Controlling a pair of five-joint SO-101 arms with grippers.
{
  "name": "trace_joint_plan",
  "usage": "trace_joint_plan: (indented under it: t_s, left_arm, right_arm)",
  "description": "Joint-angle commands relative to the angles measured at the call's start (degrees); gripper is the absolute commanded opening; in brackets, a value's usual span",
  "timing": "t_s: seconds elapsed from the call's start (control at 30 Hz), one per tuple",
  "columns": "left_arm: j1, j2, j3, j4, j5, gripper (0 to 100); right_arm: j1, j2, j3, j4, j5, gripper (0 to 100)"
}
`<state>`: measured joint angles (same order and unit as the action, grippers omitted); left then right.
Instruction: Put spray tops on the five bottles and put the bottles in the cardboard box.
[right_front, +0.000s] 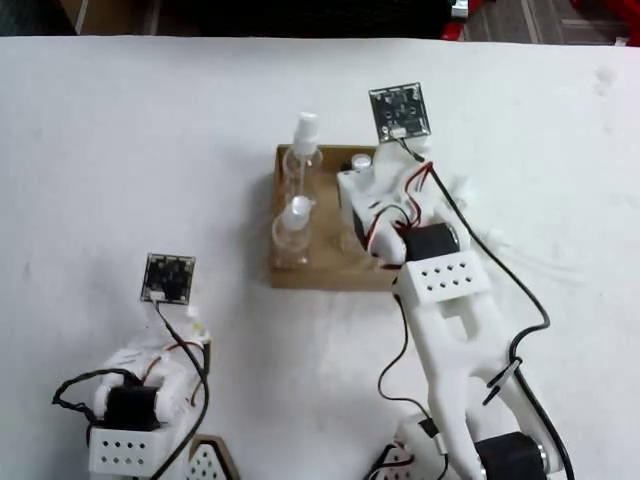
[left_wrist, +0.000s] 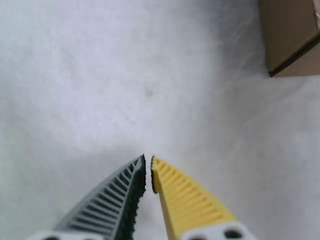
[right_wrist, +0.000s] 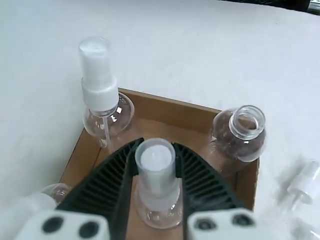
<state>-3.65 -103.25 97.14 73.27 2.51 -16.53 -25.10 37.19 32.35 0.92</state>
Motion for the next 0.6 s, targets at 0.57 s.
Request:
trace_joint_plan:
  t_s: [0.57]
  left_arm:
    - [0.57,-0.04,-0.09,-0.18,-0.62,2]
  right_arm:
    - [-4.44,-0.84,8.97,-14.9,-0.79,1.7]
